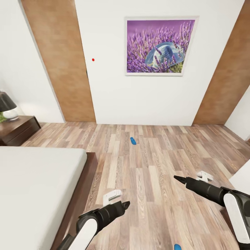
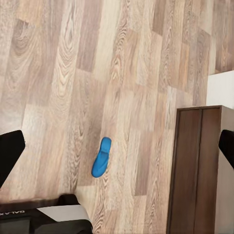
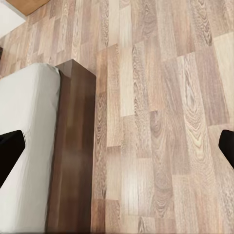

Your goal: In the bedroom, move the book from the bed onto either nightstand, and place the two sandals side by side next to the bed.

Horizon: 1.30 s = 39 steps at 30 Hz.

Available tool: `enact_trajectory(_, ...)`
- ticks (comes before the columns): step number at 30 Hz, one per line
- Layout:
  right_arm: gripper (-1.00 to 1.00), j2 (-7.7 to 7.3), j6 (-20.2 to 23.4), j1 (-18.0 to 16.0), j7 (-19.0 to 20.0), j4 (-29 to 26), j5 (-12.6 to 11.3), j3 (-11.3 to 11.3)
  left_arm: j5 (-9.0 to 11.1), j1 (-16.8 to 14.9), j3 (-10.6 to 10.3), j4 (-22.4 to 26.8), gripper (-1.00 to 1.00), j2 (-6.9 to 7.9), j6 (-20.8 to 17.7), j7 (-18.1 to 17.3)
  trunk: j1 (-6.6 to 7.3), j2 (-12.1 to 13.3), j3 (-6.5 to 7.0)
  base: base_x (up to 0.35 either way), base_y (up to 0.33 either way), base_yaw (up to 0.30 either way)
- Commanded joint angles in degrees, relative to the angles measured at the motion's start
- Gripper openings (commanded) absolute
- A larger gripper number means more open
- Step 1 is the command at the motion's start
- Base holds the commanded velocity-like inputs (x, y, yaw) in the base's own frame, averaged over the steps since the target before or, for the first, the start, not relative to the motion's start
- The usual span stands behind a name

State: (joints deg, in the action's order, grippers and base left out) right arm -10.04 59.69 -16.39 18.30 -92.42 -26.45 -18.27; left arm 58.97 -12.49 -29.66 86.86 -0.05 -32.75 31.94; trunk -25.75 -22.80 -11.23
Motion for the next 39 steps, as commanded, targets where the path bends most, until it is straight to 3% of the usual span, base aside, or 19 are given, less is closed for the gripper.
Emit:
enact_trajectory(1, 1.0, -0.02, 0.25, -0.04, 0.6, -0.04, 0.49, -0.1, 0.58, -0.07, -0.05, 0.06, 1.0, -0.01, -0.03, 0.58, -0.04, -0.12, -0.12, 0.0, 0.0, 0.293)
enact_trajectory(12, 1.0, -0.06, 0.27, -0.04, 0.6, -0.03, 0.51, -0.1, 0.51, -0.07, -0.11, 0.06, 1.0, -0.1, -0.02, 0.58, -0.04, -0.12, -0.12, 0.0, 0.0, 0.181)
enact_trajectory(30, 1.0, -0.06, 0.28, -0.04, 0.6, -0.03, 0.51, -0.1, 0.4, -0.09, -0.13, 0.06, 1.0, -0.12, 0.0, 0.58, -0.04, -0.12, -0.12, 0.005, 0.0, 0.026)
enact_trajectory(39, 1.0, -0.07, 0.31, -0.04, 0.6, -0.04, 0.52, -0.1, 0.31, -0.14, -0.24, 0.06, 1.0, -0.12, -0.02, 0.6, -0.04, -0.12, -0.12, 0.152, 0.0, 0.003)
